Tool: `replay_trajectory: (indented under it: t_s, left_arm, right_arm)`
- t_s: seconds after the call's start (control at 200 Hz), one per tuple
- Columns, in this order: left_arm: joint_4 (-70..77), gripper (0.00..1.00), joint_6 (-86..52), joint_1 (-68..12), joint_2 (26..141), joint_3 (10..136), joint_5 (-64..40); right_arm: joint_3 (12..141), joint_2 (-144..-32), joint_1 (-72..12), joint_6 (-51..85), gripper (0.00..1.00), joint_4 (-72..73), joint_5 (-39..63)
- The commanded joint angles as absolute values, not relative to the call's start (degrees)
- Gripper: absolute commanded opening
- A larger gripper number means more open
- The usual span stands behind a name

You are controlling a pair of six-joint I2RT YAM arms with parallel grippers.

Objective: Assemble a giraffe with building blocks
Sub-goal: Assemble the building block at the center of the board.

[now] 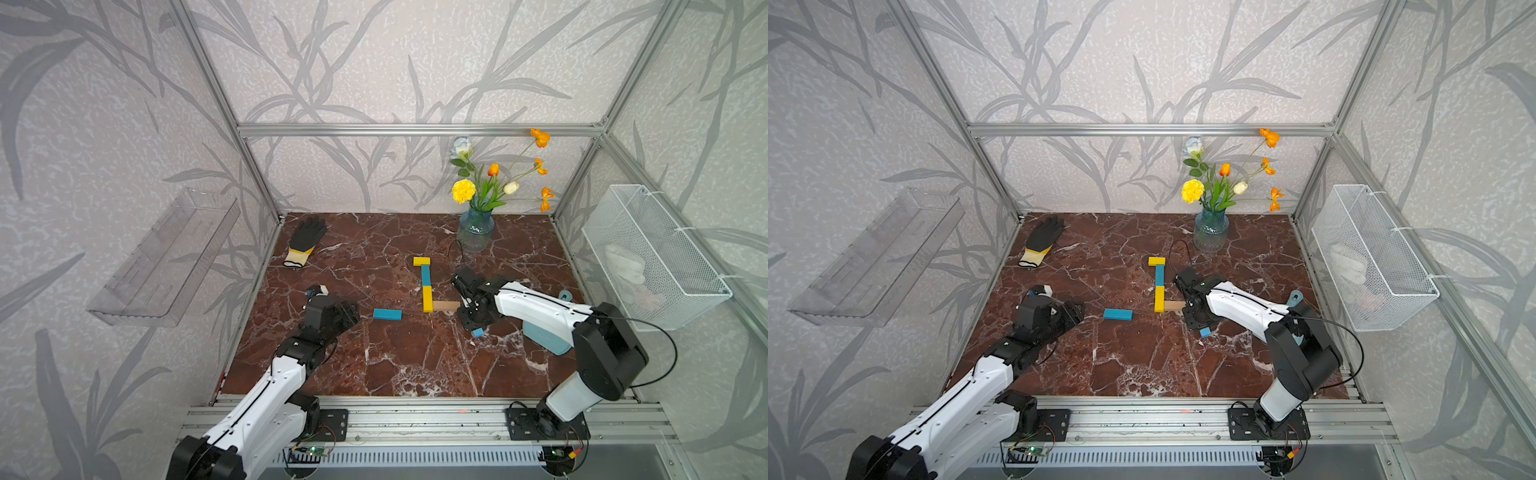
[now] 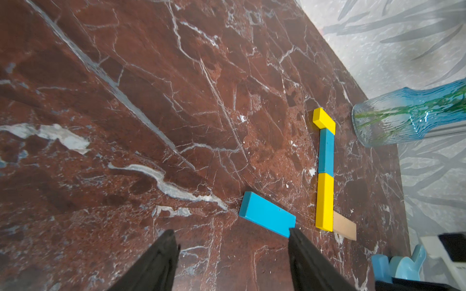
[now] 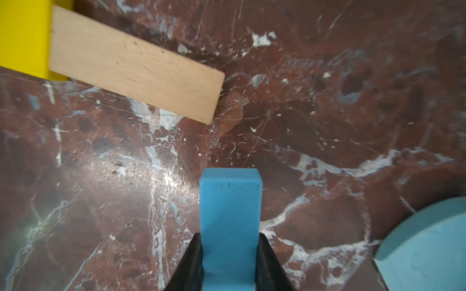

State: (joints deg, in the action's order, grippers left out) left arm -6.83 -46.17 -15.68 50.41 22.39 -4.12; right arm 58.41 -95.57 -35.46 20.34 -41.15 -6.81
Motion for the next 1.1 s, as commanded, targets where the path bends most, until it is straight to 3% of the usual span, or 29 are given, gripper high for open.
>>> replay_trajectory:
  t_s: [0.0, 0.485, 0.69, 0.725, 0.79, 0.84, 0.905, 0.975, 1.045, 1.095]
  left_arm:
    - [-6.19, 0.71, -45.44, -15.73, 49.95, 23.76, -5.48]
    - [-7.86, 0.71, -44.3, -15.73, 47.97, 23.98, -4.34]
    - [-7.67, 0.7, -44.47, -15.73, 47.97, 23.99, -4.39]
    - [-7.73, 0.7, -44.47, -15.73, 47.95, 24.01, -4.35]
    - [-7.89, 0.71, -44.47, -15.73, 47.81, 23.92, -4.26]
    - [-8.0, 0.7, -44.48, -15.73, 47.66, 23.95, -4.31]
    - [-8.0, 0.7, -44.47, -15.73, 47.46, 23.75, -4.22]
    - [-8.18, 0.7, -44.49, -15.74, 47.08, 23.69, -4.03]
    - [-8.26, 0.7, -44.56, -15.73, 46.77, 23.48, -3.87]
    - [-8.34, 0.7, -44.65, -15.73, 46.56, 23.52, -3.84]
  right_arm:
    - [57.66, -99.61, -35.21, 22.05, 0.0, -35.72, -2.21]
    - [57.57, -105.93, -35.16, 20.68, 0.0, -32.24, -1.41]
    - [58.35, -106.88, -35.16, 19.58, 0.09, -32.89, -1.85]
    - [58.36, -106.88, -35.16, 19.34, 0.11, -32.9, -1.77]
    - [58.15, -106.72, -35.16, 19.08, 0.25, -32.91, -1.99]
    - [57.86, -106.35, -35.24, 18.9, 0.28, -32.69, -2.1]
    - [57.57, -105.87, -35.47, 18.92, 0.44, -32.52, -2.75]
    - [57.22, -105.23, -35.61, 18.63, 0.47, -32.49, -3.24]
    - [56.97, -104.59, -35.93, 18.46, 0.65, -32.51, -3.83]
    - [56.91, -104.16, -36.2, 18.37, 0.66, -32.49, -4.35]
